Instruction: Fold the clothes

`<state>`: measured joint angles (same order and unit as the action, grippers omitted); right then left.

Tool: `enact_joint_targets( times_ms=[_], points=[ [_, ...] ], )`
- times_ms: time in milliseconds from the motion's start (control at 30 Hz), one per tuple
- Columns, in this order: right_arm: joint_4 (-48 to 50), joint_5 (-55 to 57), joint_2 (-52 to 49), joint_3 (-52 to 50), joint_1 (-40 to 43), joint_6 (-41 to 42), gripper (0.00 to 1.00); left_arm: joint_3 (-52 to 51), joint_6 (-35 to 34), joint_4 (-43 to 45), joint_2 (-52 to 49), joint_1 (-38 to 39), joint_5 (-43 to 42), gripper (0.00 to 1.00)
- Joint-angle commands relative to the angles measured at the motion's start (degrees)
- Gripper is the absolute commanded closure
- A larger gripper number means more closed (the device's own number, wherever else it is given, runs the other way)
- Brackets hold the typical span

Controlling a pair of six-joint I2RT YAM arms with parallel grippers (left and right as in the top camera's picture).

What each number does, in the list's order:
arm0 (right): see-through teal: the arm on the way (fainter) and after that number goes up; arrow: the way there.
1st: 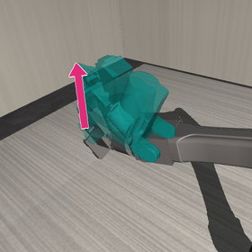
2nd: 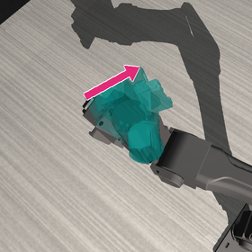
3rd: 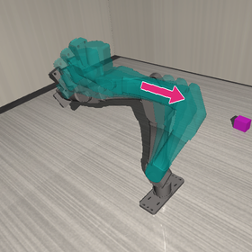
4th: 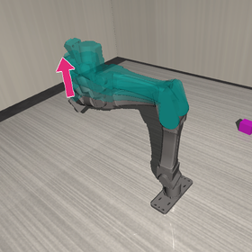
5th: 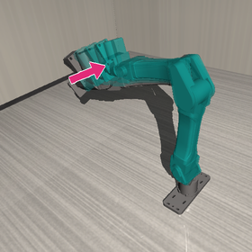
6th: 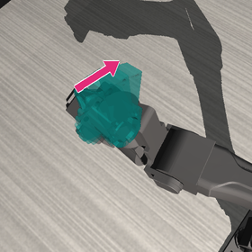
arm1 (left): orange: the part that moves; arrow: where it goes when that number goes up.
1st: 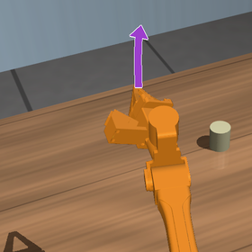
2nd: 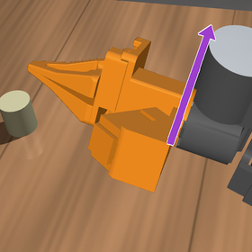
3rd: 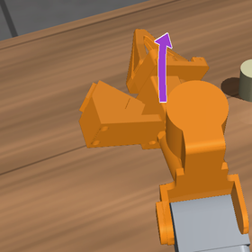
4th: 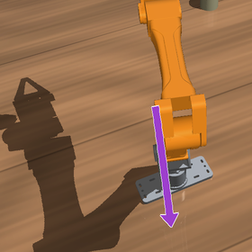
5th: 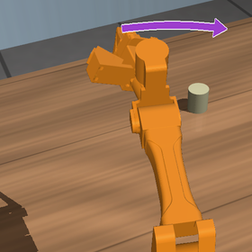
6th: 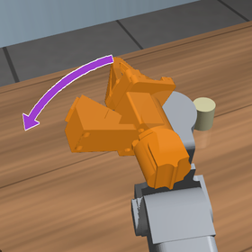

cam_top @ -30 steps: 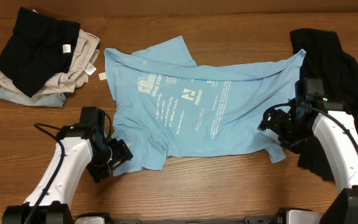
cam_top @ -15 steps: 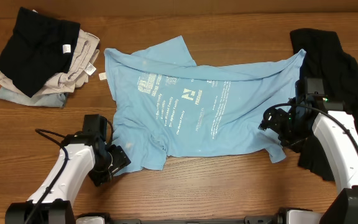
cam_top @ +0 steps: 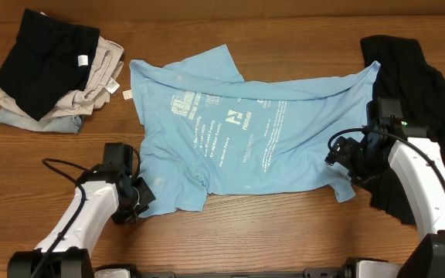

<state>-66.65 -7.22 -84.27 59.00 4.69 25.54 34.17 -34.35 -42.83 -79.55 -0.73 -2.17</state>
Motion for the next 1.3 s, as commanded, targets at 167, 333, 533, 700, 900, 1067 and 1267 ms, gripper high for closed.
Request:
enact_joint_targets(
  times_ms=[167,333,533,700,900,1067,1267],
  points=[
    [-3.69,-0.37,0.9,-0.24,-0.22,1.57,0.15,18.88,8.74,-9.92,-1.11,0.28,1.86,0.96],
    [-6.23,-1.84,0.9,-0.26,-0.24,1.77,0.15,31.63,10.43,-16.41,-1.11,0.26,7.91,0.96],
    [-4.83,-1.81,0.9,-3.61,-0.24,3.32,0.19,40.06,12.37,-18.73,-1.11,-0.42,9.7,0.96],
    [2.54,-0.5,0.9,-9.57,-0.22,5.01,0.23,42.82,13.35,-18.45,-1.11,-3.69,11.19,0.96],
    [7.28,0.11,0.9,-12.02,-0.24,5.97,0.24,44.61,15.08,-18.4,-1.11,-10.4,11.15,0.96],
    [8.39,-0.57,0.9,-12.02,-0.24,3.61,0.24,44.68,15.47,-17.99,-1.14,-11.91,11.19,0.96],
    [8.11,-3.52,0.9,-12.48,-0.28,2.54,0.24,44.68,15.56,-17.31,-1.14,-12.0,9.77,0.96]
  ],
)
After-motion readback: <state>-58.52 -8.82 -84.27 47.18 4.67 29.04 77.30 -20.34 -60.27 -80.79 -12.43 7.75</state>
